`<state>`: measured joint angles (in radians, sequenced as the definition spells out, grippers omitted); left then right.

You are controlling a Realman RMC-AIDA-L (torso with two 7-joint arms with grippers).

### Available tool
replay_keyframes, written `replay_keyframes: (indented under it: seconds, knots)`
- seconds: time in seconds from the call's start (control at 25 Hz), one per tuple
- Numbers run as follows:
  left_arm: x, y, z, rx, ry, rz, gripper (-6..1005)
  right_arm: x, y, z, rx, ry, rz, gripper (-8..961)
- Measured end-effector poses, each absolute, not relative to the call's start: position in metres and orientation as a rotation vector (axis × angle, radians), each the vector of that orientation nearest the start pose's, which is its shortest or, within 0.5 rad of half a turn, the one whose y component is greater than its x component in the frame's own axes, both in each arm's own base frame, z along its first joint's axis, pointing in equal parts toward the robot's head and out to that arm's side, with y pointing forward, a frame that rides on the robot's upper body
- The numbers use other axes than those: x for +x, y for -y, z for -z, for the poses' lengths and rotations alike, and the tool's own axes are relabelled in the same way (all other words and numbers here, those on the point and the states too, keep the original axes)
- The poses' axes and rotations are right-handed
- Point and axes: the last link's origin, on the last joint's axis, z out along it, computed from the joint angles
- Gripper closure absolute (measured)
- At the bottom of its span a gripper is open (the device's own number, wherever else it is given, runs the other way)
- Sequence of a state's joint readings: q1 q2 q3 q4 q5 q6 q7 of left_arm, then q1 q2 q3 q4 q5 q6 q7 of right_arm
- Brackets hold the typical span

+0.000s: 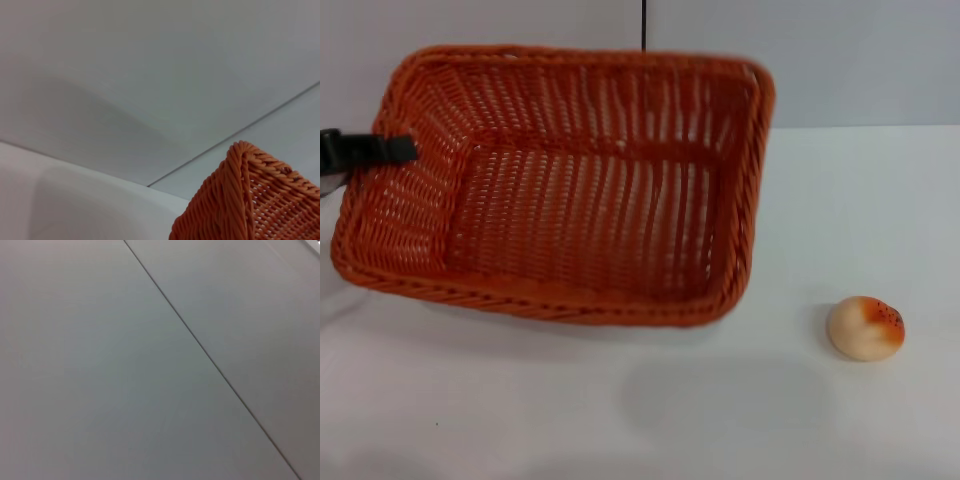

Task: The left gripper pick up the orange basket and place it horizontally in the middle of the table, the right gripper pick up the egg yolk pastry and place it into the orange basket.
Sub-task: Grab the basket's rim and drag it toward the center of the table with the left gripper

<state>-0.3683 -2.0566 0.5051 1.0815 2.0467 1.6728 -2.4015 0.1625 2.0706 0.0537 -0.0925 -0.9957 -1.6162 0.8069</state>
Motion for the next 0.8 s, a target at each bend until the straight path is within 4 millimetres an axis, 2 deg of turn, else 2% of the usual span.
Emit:
replay_keyframes:
  seconds: [0.08,0.48,0.8]
  knots:
    - [-0.307,-0.297,-0.103,-2.063,1.724,0.874,765,0.420,-0.192,-0.115,-0.819,-0.644,-1.100,273]
    - [-0.327,-0.274,-0.079,-1.994,1.843,0.985,733,0.420,-0.202,-0.116,-0.826,-0.658,-1.097,273]
    - [-0.330,-0.270,-0.074,-1.993,1.838,1.009,707,0.420,-0.202,-0.115,-0.827,-0.662,-1.091,273]
